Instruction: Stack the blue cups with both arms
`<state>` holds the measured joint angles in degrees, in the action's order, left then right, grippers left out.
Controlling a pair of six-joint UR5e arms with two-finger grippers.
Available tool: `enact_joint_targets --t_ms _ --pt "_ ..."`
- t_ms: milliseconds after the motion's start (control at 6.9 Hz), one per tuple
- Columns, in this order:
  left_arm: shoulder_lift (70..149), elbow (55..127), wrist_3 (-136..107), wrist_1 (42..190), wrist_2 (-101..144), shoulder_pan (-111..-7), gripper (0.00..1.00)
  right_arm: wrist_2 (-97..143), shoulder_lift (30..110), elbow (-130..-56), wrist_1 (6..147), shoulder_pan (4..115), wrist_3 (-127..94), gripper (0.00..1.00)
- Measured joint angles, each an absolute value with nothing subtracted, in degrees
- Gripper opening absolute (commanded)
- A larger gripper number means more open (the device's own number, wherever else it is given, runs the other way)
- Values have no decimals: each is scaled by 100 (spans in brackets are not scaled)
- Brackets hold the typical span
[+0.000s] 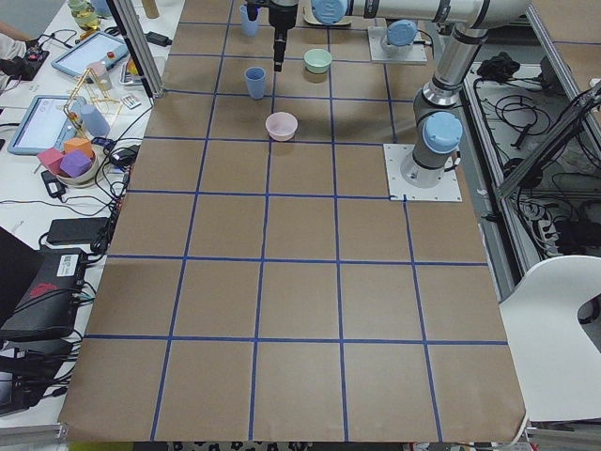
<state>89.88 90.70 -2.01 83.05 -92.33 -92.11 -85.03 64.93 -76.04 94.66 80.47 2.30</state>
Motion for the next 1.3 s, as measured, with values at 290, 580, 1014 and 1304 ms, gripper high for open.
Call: enact_joint_targets --t_ms 290,580,1014,1304 --pt "8950 9079 -194 8307 -9133 -9138 100 -8476 6696 -7437 9207 8804 -760 0" --pt "8929 9089 -193 8319 -9122 -9126 100 -8286 6725 -7421 9232 9625 -2001 0" --pt "8924 9092 -193 8323 -9121 -9123 100 -8172 6696 -7433 9256 10218 -2716 0" --pt "8921 9091 -193 8323 -9123 -9123 100 -8127 6620 -7436 9280 10333 -2832 0"
